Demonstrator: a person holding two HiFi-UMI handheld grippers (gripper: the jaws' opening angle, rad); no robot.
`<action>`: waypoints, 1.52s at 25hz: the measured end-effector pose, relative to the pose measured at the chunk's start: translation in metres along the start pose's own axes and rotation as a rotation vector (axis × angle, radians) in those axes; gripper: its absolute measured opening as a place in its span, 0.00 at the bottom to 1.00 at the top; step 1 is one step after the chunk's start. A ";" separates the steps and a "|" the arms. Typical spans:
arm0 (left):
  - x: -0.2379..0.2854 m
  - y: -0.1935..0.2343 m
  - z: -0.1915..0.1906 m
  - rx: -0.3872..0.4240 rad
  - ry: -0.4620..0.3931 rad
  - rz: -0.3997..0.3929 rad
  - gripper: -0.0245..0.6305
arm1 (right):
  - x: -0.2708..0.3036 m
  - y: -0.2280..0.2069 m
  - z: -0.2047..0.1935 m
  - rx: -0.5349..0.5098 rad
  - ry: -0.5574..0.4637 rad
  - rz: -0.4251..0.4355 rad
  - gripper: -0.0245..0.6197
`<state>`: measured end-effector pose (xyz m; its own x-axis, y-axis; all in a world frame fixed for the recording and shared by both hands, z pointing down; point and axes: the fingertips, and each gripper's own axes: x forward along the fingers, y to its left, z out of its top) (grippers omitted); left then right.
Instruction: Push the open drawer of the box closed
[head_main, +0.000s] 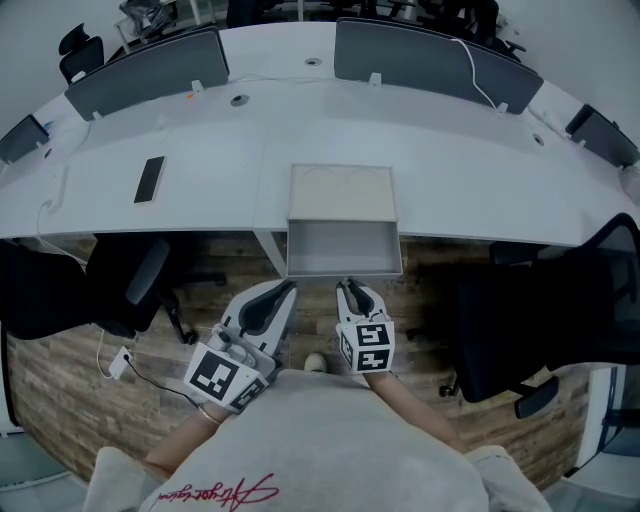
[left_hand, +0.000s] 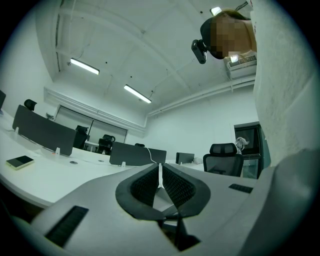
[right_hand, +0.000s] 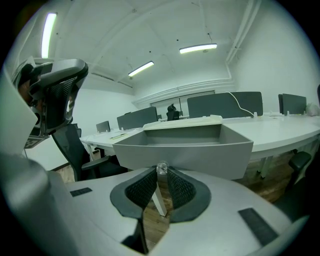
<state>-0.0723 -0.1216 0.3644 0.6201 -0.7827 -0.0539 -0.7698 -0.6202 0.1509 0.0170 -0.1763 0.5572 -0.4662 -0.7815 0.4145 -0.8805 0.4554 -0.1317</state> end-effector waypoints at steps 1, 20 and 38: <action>0.000 0.000 0.001 -0.003 -0.002 0.004 0.09 | 0.000 0.000 0.000 0.001 0.001 0.001 0.15; 0.005 0.004 0.005 -0.012 -0.016 0.004 0.09 | 0.008 -0.001 0.006 -0.003 0.003 0.017 0.15; 0.010 0.020 0.007 -0.048 -0.029 0.017 0.09 | 0.019 -0.005 0.012 -0.003 0.005 0.020 0.15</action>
<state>-0.0822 -0.1423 0.3597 0.6016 -0.7948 -0.0798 -0.7718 -0.6041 0.1987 0.0113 -0.1982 0.5545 -0.4832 -0.7701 0.4164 -0.8707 0.4723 -0.1370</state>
